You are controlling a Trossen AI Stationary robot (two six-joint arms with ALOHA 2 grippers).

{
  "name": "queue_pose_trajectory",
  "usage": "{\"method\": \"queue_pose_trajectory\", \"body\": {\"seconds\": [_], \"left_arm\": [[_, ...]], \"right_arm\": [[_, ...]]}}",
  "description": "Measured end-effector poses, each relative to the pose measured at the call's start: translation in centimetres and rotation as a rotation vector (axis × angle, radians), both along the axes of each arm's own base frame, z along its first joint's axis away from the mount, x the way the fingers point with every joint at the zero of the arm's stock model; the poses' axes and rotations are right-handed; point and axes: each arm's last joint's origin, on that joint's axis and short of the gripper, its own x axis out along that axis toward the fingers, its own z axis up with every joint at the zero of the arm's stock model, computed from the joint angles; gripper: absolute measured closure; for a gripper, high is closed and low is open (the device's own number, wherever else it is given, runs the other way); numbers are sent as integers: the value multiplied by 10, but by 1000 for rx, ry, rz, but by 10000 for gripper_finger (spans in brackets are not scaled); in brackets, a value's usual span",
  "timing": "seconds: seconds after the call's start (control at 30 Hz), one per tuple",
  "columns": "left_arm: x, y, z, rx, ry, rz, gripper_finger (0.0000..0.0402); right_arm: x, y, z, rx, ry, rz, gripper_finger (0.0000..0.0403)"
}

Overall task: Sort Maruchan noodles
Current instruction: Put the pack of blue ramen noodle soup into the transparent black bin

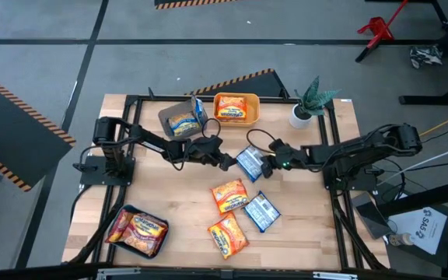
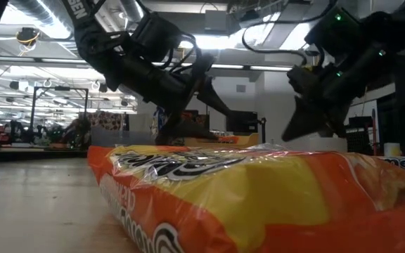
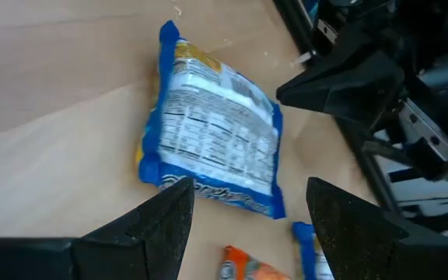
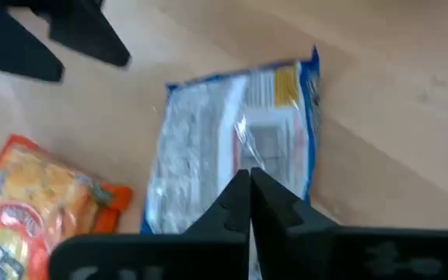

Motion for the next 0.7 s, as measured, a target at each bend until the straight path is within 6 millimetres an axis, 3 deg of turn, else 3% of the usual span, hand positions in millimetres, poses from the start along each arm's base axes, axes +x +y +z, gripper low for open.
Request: {"method": "queue_pose_trajectory", "body": {"seconds": [0.17,0.37,0.53,0.7], "left_arm": [[-1,7,0,-38,-3,-1,159],[-4,22,-3,-46,26,42,159],[-5,31,-1,-59,6,37,159],[-5,31,-1,-59,8,35,159]], "right_arm": [[9,0,12,-52,-16,56,403],[9,5,12,12,14,196,395],[-4,8,2,-68,186,75,386],[-6,7,1,-98,207,48,395]]}}
